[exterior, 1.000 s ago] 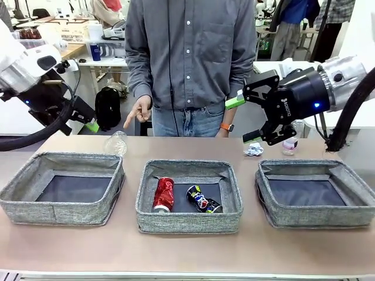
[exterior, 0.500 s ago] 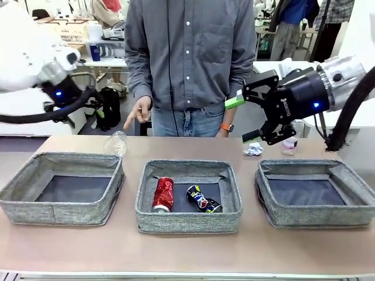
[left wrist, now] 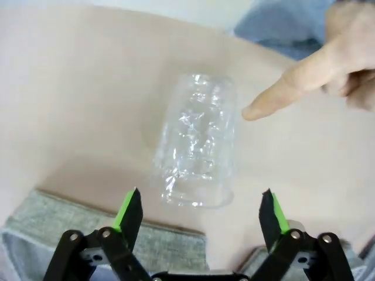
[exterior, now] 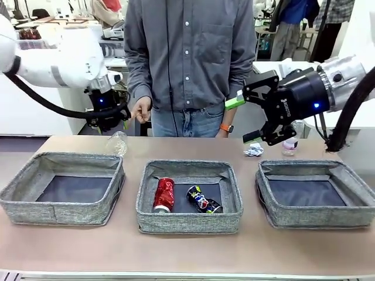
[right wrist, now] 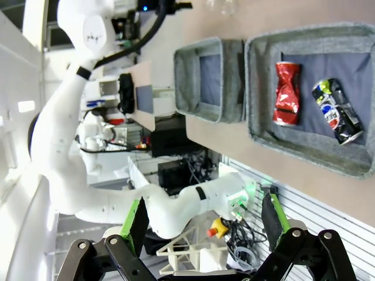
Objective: Sort the waste into the appropriate baskets.
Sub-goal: Pick up the waste item pointed out by the person.
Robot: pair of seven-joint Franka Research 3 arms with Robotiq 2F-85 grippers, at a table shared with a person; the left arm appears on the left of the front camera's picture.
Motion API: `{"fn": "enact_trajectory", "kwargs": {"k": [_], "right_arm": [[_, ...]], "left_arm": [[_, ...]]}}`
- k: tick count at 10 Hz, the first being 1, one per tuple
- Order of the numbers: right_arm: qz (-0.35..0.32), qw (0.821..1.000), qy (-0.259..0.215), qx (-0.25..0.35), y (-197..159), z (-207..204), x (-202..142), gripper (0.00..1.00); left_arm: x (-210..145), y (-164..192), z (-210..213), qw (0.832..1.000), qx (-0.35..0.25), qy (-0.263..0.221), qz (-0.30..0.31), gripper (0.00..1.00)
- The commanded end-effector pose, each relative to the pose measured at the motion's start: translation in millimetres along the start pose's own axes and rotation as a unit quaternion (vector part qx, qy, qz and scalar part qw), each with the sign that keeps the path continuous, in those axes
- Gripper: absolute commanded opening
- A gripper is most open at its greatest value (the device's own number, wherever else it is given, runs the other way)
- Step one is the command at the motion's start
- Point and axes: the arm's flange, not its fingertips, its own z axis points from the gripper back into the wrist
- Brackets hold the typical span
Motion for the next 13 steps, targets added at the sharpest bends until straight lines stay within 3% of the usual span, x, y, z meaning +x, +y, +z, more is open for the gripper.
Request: {"fn": "enact_trajectory", "kwargs": {"k": [1, 6, 13], "right_arm": [[-0.006, 1.000, 0.003, -0.007, 4, 2, 1, 1.00], [-0.006, 1.000, 0.003, -0.007, 4, 2, 1, 1.00], [-0.006, 1.000, 0.003, -0.007, 4, 2, 1, 1.00]], "left_arm": [[11, 6, -4, 0.999, 0.005, 0.009, -0.044, 1.00], [11, 10, -44, 0.995, 0.005, 0.049, -0.088, 1.00], [5, 20, -75, 0.992, 0.013, 0.079, -0.094, 1.00]]}}
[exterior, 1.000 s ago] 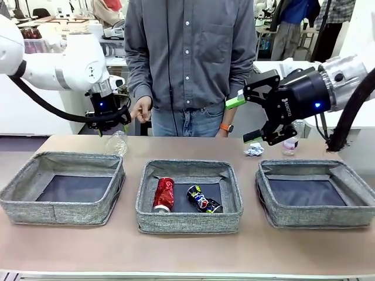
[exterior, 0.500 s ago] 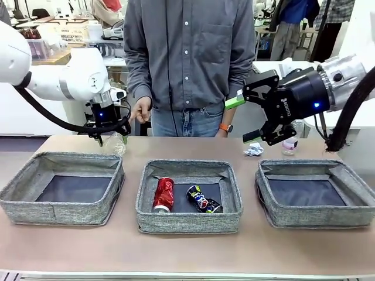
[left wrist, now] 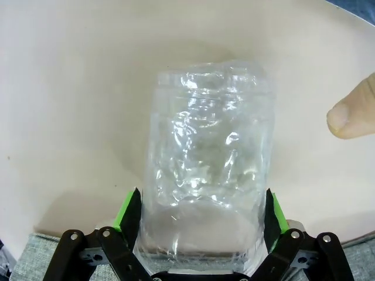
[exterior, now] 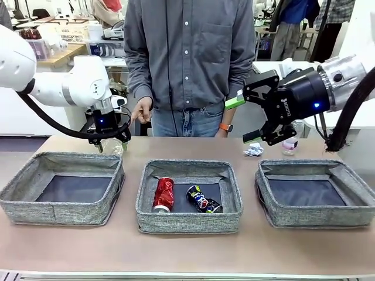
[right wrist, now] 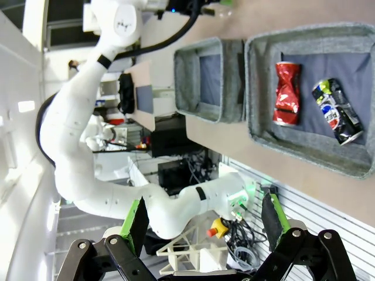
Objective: Sort the waste into the appropriate baskets.
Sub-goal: Pick up the waste item pointed out by the person.
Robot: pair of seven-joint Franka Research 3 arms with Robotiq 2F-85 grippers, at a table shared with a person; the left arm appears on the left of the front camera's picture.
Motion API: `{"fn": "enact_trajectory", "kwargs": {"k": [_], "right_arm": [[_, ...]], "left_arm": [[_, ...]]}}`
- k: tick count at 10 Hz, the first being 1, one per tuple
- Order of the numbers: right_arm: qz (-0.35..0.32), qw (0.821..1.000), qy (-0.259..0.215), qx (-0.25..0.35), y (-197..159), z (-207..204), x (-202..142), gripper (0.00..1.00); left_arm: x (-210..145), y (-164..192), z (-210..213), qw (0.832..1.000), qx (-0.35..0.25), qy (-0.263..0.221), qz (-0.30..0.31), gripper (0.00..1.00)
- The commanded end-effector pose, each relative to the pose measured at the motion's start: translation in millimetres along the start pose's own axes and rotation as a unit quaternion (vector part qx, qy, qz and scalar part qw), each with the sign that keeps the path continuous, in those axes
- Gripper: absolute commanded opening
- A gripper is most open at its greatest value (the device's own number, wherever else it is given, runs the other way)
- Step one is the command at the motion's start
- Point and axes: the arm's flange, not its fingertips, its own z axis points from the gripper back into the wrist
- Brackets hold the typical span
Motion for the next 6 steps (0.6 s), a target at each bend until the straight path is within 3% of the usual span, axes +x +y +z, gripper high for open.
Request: {"fn": "enact_trajectory", "kwargs": {"k": [1, 3, 6], "right_arm": [[-0.006, 1.000, 0.003, -0.007, 3.6, 2.2, 1.4, 1.00], [-0.006, 1.000, 0.003, -0.007, 3.6, 2.2, 1.4, 1.00], [-0.006, 1.000, 0.003, -0.007, 3.6, 2.2, 1.4, 1.00]], "left_arm": [[1.5, 6.1, 0.4, 1.000, -0.004, 0.012, -0.008, 1.00], [-0.1, 2.5, 0.1, 1.000, 0.000, 0.013, -0.006, 1.00], [-3.6, 5.3, 4.6, 1.000, -0.002, 0.004, -0.010, 0.68]]}}
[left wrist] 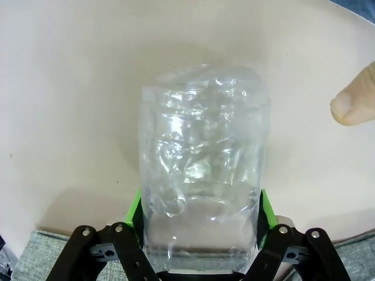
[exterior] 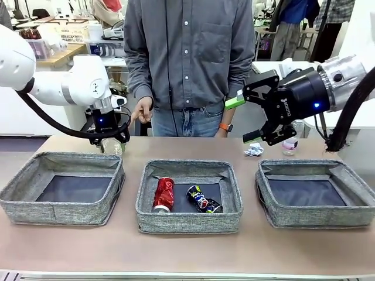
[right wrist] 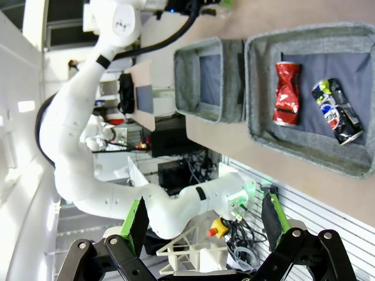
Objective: Sort the waste into the appropriate baskets.
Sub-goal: Pick up the waste item pointed out by the person.
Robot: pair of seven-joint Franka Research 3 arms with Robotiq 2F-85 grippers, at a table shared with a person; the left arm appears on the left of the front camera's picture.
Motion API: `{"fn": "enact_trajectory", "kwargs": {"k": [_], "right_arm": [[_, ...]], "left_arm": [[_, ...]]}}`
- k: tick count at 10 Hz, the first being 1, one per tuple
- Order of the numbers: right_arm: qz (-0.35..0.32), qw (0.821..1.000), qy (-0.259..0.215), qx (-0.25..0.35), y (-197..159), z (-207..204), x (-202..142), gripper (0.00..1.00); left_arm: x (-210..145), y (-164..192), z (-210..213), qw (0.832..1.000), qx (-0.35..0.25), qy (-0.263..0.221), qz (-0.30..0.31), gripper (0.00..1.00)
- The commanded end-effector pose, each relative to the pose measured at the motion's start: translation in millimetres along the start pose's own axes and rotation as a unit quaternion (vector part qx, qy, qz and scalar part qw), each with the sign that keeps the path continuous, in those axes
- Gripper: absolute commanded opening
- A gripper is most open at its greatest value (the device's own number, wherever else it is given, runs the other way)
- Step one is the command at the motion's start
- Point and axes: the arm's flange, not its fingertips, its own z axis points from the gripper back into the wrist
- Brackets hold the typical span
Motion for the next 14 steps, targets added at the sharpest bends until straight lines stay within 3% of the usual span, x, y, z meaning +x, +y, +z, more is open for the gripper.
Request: {"fn": "enact_trajectory", "kwargs": {"k": [1, 2, 3, 7, 10, 11, 14], "right_arm": [[-0.006, 1.000, 0.003, -0.007, 4, 2, 1, 1.00], [-0.006, 1.000, 0.003, -0.007, 4, 2, 1, 1.00], [-0.006, 1.000, 0.003, -0.007, 4, 2, 1, 1.00], [-0.006, 1.000, 0.003, -0.007, 4, 2, 1, 1.00], [-0.006, 1.000, 0.003, -0.007, 4, 2, 1, 1.00], [-0.006, 1.000, 0.003, -0.007, 4, 2, 1, 1.00], [-0.006, 1.000, 0.003, -0.007, 4, 2, 1, 1.00]], "left_arm": [[-3, 6, 2, 1.000, -0.003, 0.002, -0.007, 0.62], [-3, 4, 2, 1.000, -0.003, 0.004, -0.006, 0.49], [-4, 3, 3, 1.000, -0.001, 0.007, -0.006, 0.43], [-8, 10, 20, 1.000, 0.001, -0.001, 0.012, 0.43], [-17, 27, 64, 0.998, -0.005, -0.026, 0.053, 0.43], [-29, 29, 97, 0.997, -0.013, -0.051, 0.064, 0.43], [-130, 10, 206, 0.993, -0.081, -0.010, 0.081, 0.43]]}}
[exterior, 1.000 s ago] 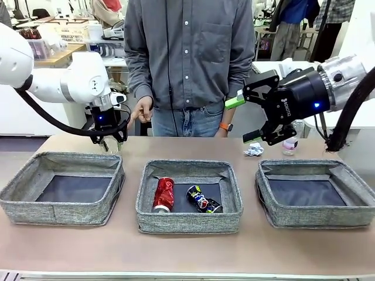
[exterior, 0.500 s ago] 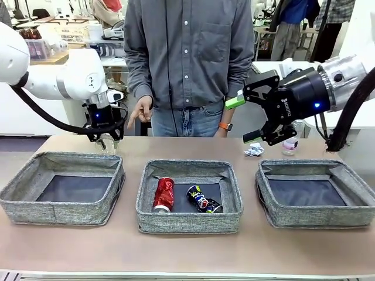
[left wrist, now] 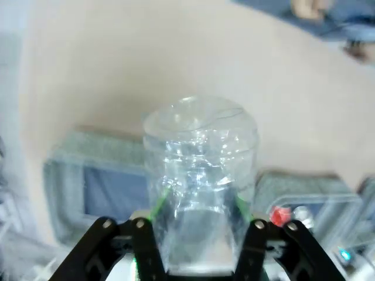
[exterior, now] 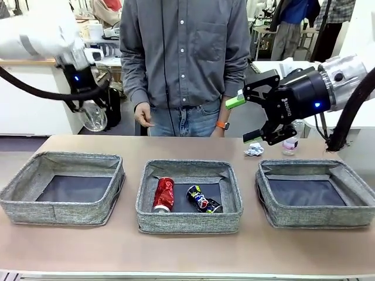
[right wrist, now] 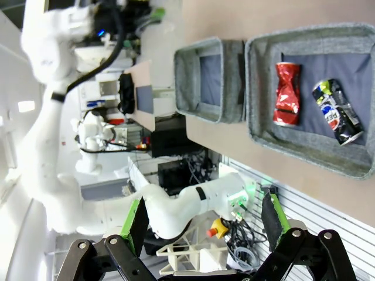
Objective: Sort the waste into the appropriate baskets.
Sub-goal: Pick up the waste item pointed out by the person.
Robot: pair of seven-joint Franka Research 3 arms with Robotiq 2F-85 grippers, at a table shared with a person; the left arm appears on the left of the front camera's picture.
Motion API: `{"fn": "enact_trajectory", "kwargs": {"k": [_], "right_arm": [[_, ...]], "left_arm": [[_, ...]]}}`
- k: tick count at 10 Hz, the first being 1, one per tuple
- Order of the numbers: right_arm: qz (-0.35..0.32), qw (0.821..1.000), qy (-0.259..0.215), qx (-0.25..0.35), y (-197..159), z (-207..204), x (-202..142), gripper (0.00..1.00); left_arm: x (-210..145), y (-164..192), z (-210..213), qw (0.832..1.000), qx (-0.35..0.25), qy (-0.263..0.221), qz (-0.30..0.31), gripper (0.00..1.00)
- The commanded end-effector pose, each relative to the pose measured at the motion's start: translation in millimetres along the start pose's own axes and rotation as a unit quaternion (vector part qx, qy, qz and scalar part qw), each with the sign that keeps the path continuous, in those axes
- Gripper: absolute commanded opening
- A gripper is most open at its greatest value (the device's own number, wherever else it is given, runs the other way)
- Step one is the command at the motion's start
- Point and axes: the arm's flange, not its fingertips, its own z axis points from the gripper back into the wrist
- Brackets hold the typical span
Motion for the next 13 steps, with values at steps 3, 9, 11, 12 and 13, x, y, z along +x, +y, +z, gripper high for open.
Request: {"fn": "enact_trajectory", "kwargs": {"k": [3, 9, 11, 12, 13], "right_arm": [[-0.006, 1.000, 0.003, -0.007, 3, 2, 1, 1.00], [-0.006, 1.000, 0.003, -0.007, 3, 2, 1, 1.00], [0.001, 0.998, -0.059, -0.033, 6, 32, 2, 1.00], [-0.008, 0.996, -0.085, -0.027, 0, 63, 2, 1.00], [-0.029, 0.992, -0.120, -0.028, -12, 93, -1, 1.00]], "left_arm": [[-183, -21, 44, 0.986, -0.068, 0.021, -0.151, 0.43], [-193, -37, 59, 0.988, -0.051, 0.033, -0.141, 0.43], [-208, -58, 71, 0.988, -0.080, 0.040, -0.126, 0.43], [-226, -90, 94, 0.986, -0.104, 0.035, -0.129, 0.43], [-250, -125, 107, 0.984, -0.094, 0.047, -0.144, 0.43]]}}
